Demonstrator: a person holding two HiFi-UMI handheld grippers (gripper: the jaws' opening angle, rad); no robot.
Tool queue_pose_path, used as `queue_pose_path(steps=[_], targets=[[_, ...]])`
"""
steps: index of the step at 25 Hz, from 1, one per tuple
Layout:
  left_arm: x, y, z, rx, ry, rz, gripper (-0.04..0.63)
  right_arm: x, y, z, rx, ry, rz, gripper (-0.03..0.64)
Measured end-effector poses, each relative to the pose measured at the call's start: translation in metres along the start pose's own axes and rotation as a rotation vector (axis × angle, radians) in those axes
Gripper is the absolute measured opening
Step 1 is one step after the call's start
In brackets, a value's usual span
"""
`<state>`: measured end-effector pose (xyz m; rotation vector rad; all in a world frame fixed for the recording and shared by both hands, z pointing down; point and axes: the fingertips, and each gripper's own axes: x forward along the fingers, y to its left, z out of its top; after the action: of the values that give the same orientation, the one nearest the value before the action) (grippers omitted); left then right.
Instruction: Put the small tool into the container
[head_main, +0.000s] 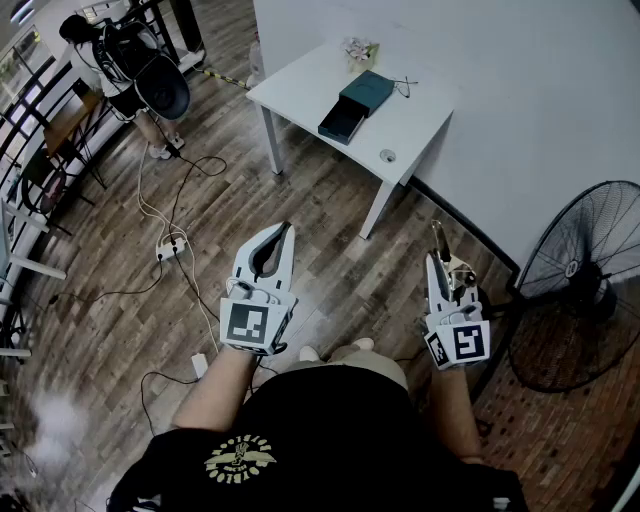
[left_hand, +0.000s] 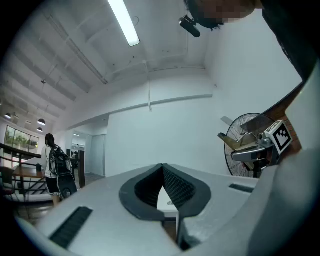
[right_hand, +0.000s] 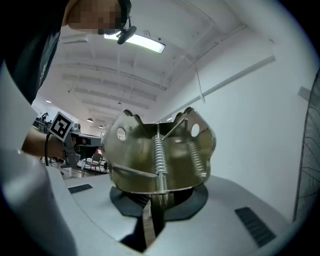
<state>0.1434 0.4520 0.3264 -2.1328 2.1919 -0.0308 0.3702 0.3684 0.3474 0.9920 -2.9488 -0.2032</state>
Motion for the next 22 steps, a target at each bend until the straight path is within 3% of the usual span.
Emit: queue_pose_path(steps=[9,22], targets=[[-0.017,0.002,0.005,0.0,-0.036,0.0,0.006,-0.002,0.013,0.005,0.036,-0.009,0.034,0.041],[-0.025,0.013,-0.018,-0.023,0.003,0.012,0.006,-0.007,0.027,0.002,0.056,0.015,0.049,0.041]])
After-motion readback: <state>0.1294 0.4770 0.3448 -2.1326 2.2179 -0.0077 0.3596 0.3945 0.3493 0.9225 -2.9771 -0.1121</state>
